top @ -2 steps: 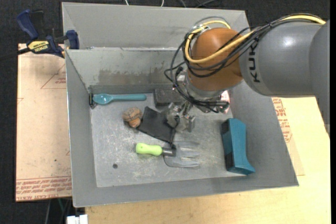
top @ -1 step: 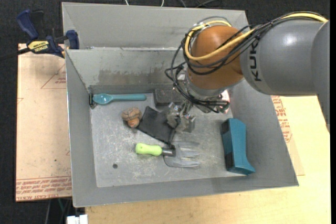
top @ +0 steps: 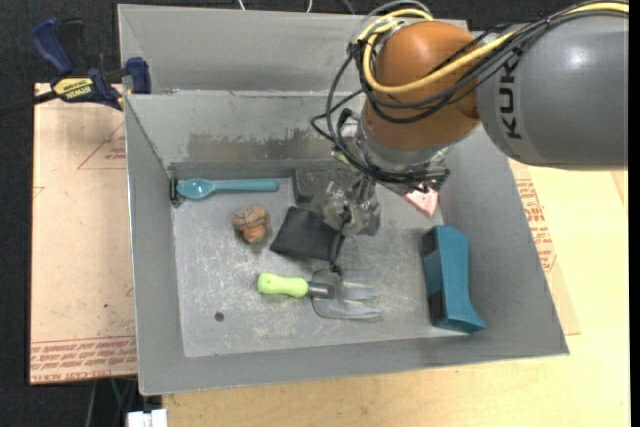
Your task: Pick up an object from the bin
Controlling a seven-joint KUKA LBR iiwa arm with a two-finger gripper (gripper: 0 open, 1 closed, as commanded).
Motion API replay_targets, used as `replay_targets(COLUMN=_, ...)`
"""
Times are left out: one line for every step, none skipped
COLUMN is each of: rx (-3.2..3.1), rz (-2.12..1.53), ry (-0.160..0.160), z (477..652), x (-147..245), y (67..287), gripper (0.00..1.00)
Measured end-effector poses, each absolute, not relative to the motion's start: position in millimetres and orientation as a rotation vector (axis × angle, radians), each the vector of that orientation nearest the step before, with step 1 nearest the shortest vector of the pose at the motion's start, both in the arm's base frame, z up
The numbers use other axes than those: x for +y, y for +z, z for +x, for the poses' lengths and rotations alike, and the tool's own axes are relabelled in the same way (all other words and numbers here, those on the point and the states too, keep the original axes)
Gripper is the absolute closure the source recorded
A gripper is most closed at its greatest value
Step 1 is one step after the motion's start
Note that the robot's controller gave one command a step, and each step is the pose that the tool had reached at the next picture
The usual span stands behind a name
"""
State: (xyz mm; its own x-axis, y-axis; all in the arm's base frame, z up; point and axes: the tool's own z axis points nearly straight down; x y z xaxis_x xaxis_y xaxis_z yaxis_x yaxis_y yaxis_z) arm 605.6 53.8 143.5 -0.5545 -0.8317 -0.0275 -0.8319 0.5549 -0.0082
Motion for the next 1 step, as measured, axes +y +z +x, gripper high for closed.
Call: replay_targets(rx=2.662, rz=-1.600, ry=-0.002, z=634.2, x=21.8, y=96.3, gripper=1.00)
